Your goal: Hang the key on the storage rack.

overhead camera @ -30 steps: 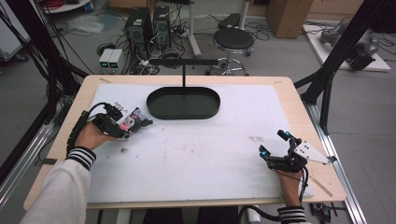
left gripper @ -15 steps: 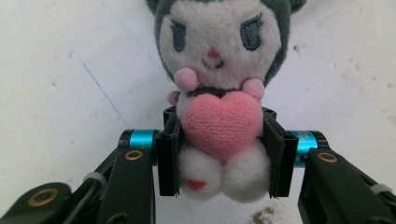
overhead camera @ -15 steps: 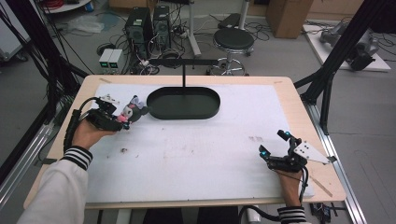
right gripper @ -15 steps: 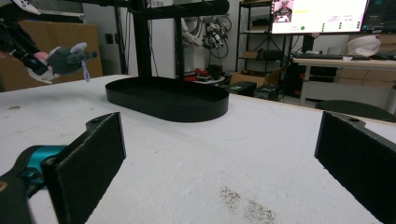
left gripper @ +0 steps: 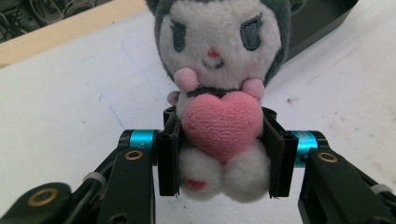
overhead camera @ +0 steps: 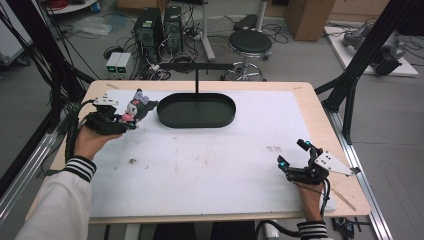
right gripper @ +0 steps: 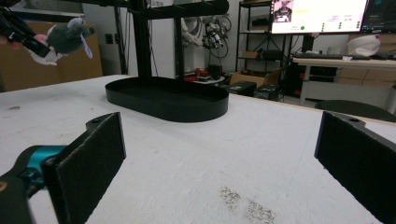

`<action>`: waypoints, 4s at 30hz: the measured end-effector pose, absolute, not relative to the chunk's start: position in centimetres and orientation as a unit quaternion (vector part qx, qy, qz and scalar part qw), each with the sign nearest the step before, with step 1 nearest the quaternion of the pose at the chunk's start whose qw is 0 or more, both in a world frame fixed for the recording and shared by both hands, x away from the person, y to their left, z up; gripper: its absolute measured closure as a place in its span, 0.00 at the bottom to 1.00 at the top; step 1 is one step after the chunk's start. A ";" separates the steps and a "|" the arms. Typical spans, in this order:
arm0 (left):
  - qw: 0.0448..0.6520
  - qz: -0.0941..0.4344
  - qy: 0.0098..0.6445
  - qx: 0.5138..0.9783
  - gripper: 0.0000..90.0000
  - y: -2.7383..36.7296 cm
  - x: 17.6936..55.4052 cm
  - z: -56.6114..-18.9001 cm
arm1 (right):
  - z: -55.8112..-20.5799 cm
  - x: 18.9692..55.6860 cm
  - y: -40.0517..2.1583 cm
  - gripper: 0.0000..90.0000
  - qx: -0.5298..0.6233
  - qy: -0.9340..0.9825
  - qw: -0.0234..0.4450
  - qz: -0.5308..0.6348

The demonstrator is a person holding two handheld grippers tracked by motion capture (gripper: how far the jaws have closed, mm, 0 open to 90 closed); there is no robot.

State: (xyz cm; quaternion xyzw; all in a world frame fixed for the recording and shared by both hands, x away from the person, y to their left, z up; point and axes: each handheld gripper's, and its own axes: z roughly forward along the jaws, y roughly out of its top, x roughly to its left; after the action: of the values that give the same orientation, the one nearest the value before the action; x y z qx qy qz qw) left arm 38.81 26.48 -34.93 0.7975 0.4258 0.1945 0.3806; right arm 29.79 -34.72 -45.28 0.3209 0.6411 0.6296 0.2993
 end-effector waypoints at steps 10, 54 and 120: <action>0.414 0.209 0.425 0.777 0.63 26.3 38.8 -33.1 | -45.3 29.8 -34.7 0.01 0.322 0.641 0.300 0.629; 0.385 0.236 0.424 0.785 0.63 19.9 44.3 -27.2 | -45.3 29.8 -34.7 0.01 0.321 0.641 0.299 0.630; 0.404 0.232 0.470 0.750 0.61 20.8 48.4 -30.2 | -45.3 29.8 -34.7 0.01 0.322 0.640 0.299 0.631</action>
State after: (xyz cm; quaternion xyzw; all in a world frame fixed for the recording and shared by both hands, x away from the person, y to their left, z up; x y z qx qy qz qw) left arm 48.37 20.83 -30.19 0.7501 0.4695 0.2317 0.4041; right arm 29.81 -34.75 -45.29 0.3219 0.6396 0.6308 0.2990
